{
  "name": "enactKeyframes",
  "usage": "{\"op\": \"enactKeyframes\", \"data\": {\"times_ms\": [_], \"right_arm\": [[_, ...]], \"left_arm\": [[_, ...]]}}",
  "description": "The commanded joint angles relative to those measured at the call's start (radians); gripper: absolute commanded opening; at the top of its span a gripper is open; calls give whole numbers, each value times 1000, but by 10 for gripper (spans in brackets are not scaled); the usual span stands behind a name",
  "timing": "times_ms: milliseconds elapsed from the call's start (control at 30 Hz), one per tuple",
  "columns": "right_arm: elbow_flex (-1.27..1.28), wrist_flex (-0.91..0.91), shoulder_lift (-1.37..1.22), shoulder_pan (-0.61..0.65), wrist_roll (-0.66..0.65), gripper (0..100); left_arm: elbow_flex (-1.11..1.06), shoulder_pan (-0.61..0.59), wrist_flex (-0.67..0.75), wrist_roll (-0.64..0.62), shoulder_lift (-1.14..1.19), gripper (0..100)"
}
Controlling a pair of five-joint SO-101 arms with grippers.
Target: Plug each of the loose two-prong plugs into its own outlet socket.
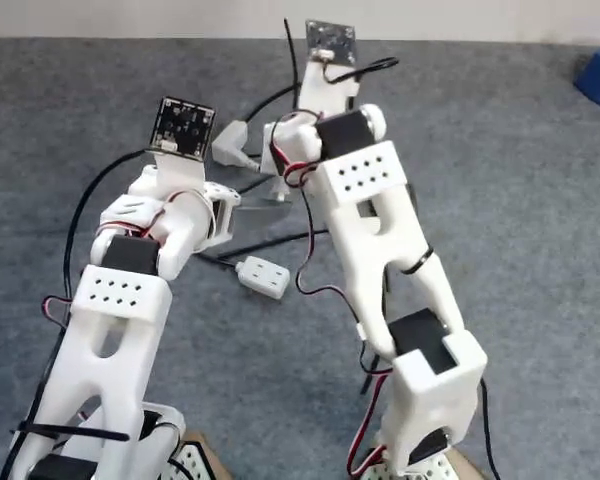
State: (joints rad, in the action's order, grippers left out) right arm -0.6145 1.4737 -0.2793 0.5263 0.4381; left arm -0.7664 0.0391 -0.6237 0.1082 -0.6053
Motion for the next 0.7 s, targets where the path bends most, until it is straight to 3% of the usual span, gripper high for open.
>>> {"op": "enactKeyframes", "data": {"times_ms": [0,200,667], "right_arm": [[-91,81,13,15,14,6],[-102,163,21,81,6,6],[-111,188,16,79,-64,6]], "left_arm": [[5,12,58,-14,-22,518],[-30,8,92,-9,-22,518],[-53,-61,124,26,-22,518]]}}
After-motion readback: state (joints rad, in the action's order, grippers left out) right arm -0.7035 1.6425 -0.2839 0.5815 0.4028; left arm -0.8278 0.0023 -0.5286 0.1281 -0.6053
